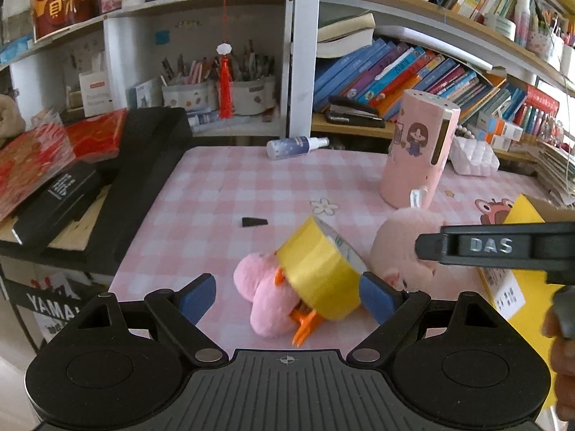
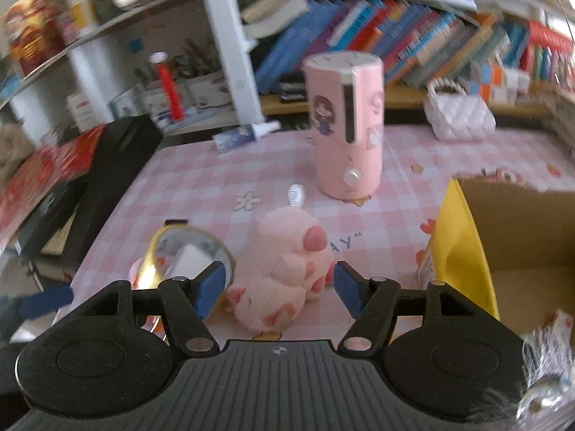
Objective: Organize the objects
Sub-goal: 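Grasp the yellow tape roll with the left tool while right grasps the pink pig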
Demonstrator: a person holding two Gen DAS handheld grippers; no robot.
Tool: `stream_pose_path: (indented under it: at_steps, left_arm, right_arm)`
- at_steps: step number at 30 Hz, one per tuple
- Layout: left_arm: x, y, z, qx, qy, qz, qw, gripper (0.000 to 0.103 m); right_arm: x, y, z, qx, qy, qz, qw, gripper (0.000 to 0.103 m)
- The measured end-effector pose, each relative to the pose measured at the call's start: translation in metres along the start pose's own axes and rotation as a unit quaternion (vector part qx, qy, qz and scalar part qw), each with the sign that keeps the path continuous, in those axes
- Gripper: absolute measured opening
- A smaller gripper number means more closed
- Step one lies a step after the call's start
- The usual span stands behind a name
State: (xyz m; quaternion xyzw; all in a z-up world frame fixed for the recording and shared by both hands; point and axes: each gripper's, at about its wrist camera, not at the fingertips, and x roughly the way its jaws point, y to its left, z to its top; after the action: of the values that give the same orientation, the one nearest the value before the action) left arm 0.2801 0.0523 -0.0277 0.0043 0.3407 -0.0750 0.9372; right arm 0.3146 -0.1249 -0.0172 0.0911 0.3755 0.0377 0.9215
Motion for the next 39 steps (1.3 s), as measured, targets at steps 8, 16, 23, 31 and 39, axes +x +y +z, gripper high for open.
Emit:
stream_pose_path:
  at_steps: [8,16,23,31,39]
  left_arm:
    - [0.012,-0.002,0.01,0.026,-0.004,0.004,0.9997,0.089]
    - [0.02,-0.01,0.012,0.07,-0.005,0.01,0.9975,0.089]
    - [0.019,-0.017,0.011,0.095,-0.006,-0.003,0.9955,0.089]
    - [0.033,-0.05,0.003,0.185,-0.002,-0.002,0.9828,0.089]
    - [0.07,-0.084,-0.016,0.323,-0.006,0.058,0.9447,0.089]
  right_arm:
    - [0.056,-0.008,0.023,0.049,0.061,-0.012,0.997,0.083]
    - [0.093,-0.002,0.022,0.038,0.104,-0.033,0.993,0.086]
    - [0.075,-0.011,0.027,0.032,0.076,0.001,0.997,0.06]
    - [-0.001,-0.015,0.036,-0.035,-0.051,-0.025,0.998,0.061]
    - [-0.011,-0.025,0.029,-0.011,-0.021,-0.007,1.0,0.061]
